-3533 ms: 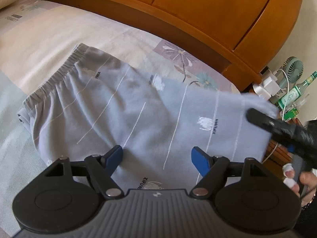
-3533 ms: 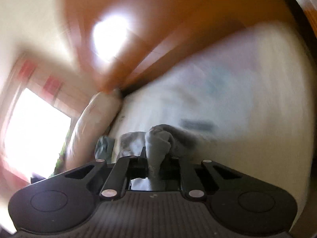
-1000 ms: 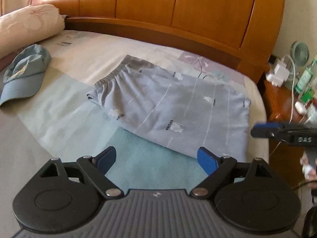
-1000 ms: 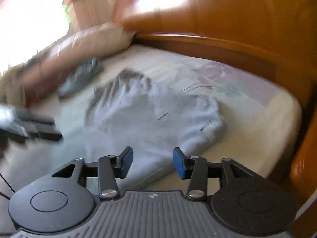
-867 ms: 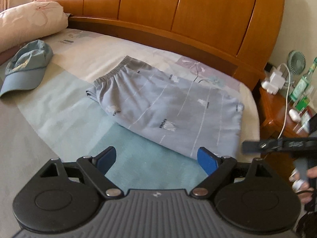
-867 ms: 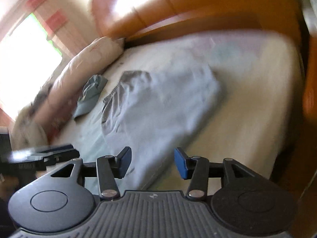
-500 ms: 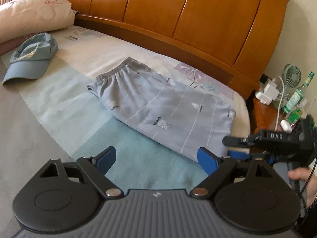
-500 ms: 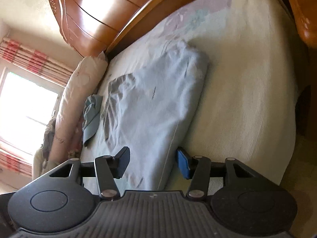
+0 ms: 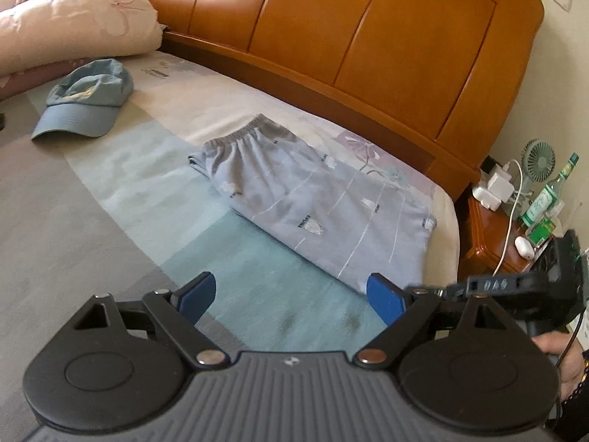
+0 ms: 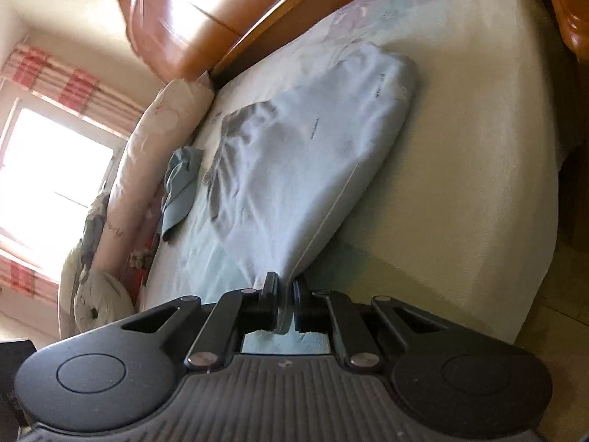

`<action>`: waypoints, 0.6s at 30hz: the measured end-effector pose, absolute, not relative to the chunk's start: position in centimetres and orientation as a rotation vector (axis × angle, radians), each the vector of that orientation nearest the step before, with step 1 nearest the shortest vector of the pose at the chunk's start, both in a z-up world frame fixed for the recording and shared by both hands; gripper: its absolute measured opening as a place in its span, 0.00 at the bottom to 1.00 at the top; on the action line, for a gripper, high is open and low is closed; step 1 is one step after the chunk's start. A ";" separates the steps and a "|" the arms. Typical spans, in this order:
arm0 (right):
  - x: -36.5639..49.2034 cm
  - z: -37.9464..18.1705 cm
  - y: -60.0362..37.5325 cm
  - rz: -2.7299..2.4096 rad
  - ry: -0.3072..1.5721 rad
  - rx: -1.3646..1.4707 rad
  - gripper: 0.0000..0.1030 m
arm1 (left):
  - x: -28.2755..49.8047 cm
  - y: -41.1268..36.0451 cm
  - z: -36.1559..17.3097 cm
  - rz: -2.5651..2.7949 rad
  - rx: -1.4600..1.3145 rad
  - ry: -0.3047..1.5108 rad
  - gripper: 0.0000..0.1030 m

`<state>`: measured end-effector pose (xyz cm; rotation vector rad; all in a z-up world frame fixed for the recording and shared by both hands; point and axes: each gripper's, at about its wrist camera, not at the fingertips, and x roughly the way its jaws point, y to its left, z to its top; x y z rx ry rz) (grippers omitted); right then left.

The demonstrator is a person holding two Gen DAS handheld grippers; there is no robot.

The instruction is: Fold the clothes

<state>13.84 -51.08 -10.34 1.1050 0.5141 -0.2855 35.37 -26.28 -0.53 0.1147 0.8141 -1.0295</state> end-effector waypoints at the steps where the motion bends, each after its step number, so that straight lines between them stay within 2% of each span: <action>1: 13.9 -10.6 -51.0 -0.300 0.548 1.098 0.10 | 35.4 -26.1 -0.6 -1.018 0.115 0.817 0.86; 4: 13.2 -10.2 -50.8 -0.327 0.588 1.066 0.12 | 35.5 -25.8 -0.6 -1.005 0.124 0.820 0.86; 7: 13.0 -7.1 -50.6 -0.412 0.580 0.839 0.28 | 35.3 -25.9 -0.6 -0.988 0.163 0.806 0.87; 9: 13.6 -5.6 -50.7 -0.432 0.555 0.685 0.44 | 35.2 -26.1 -0.9 -0.973 0.187 0.800 0.87; 11: 14.9 -4.8 -50.9 -0.441 0.547 0.536 0.51 | 35.1 -26.4 -1.2 -0.950 0.202 0.806 0.87; 14: 17.9 -5.6 -51.2 -0.436 0.620 0.341 0.56 | 34.9 -26.4 -1.2 -0.903 0.233 0.785 0.87; 18: 20.7 -4.9 -51.8 -0.361 0.609 0.231 0.55 | 34.7 -25.9 -0.9 -0.855 0.255 0.758 0.89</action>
